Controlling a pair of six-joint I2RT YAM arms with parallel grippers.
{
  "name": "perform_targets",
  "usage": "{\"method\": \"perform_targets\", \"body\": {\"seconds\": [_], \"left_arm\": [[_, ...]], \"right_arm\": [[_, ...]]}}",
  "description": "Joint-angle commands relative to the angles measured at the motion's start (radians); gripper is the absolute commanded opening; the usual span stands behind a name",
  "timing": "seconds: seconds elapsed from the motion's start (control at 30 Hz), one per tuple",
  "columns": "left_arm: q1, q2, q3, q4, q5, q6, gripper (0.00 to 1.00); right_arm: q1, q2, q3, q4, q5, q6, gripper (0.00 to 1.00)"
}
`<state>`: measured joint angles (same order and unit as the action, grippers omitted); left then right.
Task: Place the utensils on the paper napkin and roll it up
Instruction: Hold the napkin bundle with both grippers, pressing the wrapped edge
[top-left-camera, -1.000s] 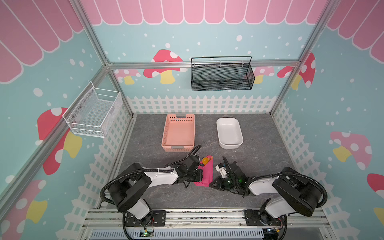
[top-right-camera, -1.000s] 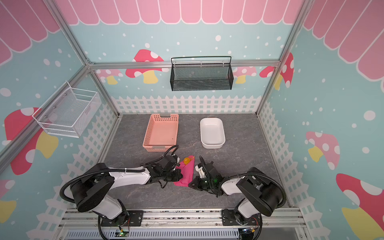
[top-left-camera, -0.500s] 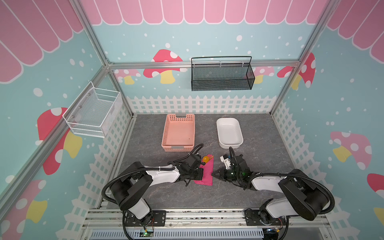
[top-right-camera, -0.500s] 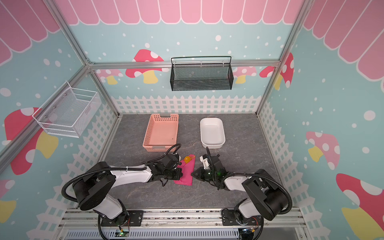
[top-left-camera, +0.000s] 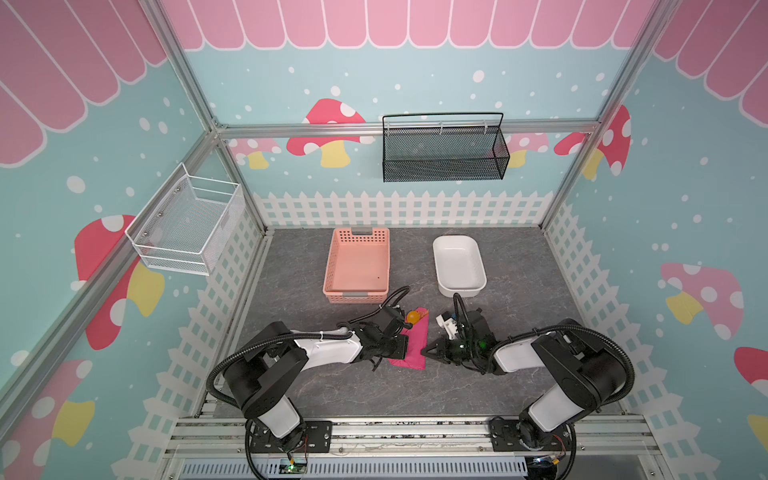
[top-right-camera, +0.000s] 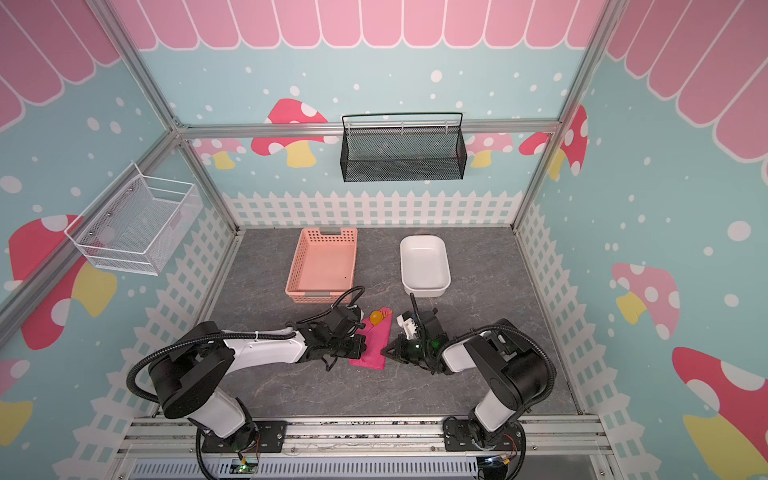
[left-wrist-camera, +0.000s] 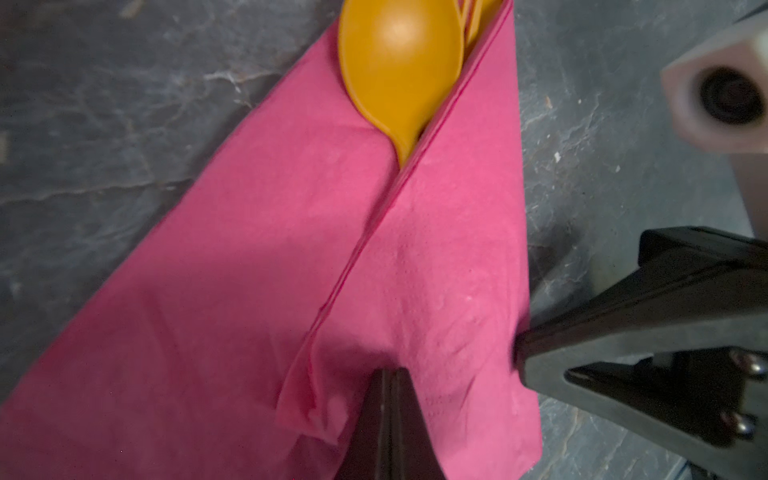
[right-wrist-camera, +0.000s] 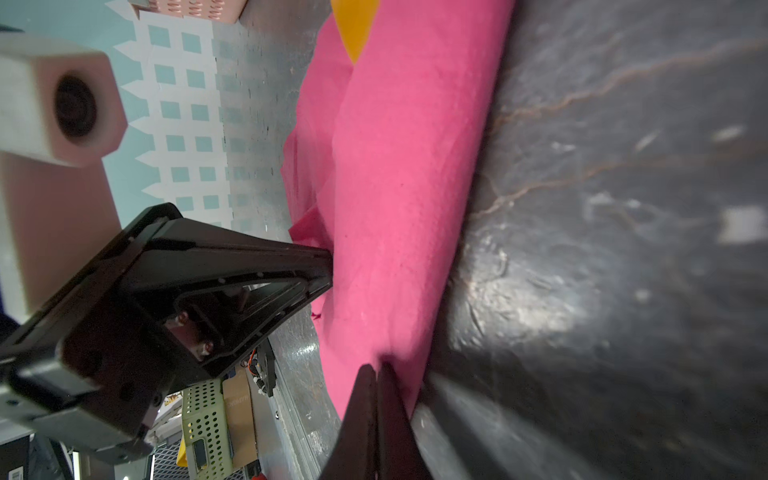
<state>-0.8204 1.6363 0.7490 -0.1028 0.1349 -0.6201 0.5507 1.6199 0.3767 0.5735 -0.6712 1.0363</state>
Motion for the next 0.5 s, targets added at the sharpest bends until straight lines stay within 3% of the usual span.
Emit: {"method": "perform_targets", "body": {"seconds": [0.0,0.23,0.47], "left_arm": [[0.003,0.008,-0.013,-0.063,-0.037,0.013,0.04],[0.003,0.008,-0.016,-0.063,-0.035,0.014,0.04],[0.003,0.004,-0.016,-0.063,-0.034,0.014,0.04]], "right_arm": [[0.000,0.022,-0.011,-0.084,0.060,-0.018,0.04],[-0.005,-0.076,0.016,-0.058,0.061,-0.012,0.04],[-0.022,-0.029,0.053,-0.066,0.081,-0.029,0.04]]}}
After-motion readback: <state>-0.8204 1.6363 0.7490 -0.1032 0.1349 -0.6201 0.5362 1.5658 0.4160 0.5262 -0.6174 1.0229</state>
